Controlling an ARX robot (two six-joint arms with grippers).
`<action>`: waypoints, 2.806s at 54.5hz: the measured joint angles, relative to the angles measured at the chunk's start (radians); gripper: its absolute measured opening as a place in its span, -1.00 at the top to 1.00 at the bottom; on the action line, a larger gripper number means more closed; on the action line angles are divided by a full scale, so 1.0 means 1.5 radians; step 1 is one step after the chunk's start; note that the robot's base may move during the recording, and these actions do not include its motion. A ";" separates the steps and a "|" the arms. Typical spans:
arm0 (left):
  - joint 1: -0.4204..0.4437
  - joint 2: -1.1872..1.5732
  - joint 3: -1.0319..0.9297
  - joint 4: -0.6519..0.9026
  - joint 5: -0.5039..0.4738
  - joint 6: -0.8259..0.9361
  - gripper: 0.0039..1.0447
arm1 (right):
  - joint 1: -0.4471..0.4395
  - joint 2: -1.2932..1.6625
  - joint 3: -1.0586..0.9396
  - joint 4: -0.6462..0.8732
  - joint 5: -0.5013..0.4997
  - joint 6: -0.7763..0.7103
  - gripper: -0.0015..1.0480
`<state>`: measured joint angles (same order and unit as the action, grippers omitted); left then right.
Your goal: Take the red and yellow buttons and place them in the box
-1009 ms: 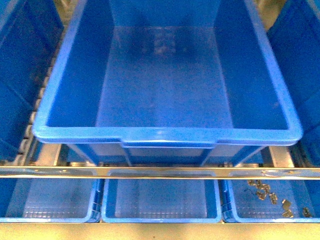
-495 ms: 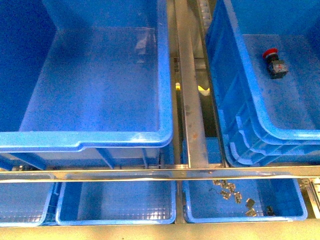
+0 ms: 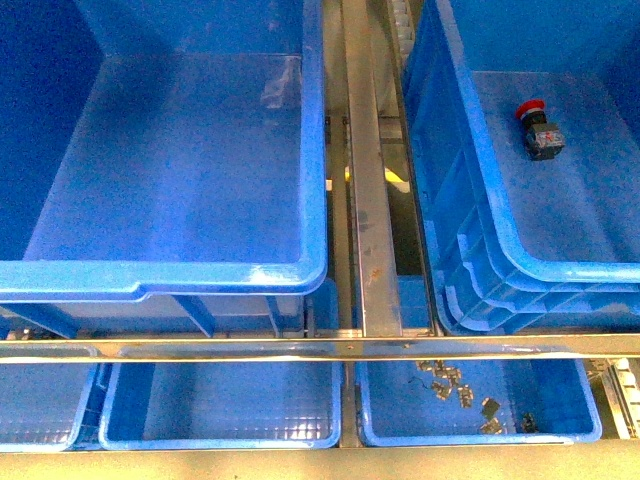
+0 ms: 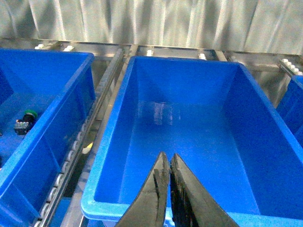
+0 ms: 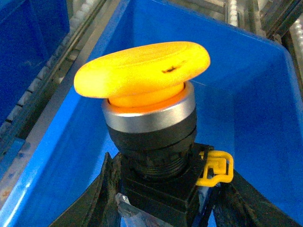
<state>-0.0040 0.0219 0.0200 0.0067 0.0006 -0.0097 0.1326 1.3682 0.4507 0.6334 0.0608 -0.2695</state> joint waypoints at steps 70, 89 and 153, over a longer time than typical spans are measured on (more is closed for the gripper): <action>0.001 -0.005 0.000 -0.005 0.000 0.002 -0.85 | -0.162 0.604 0.637 -0.206 -0.035 0.054 0.21; 0.001 -0.005 0.000 -0.005 0.000 0.002 -0.85 | -0.155 0.745 0.859 -0.370 0.006 0.061 0.21; 0.001 -0.005 0.000 -0.005 -0.001 0.002 -0.85 | -0.136 0.069 -0.026 0.084 0.006 0.477 -0.59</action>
<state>-0.0025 0.0147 0.0200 -0.0002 -0.0006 -0.0071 -0.0708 1.4712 0.4118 0.7589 0.0696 0.4454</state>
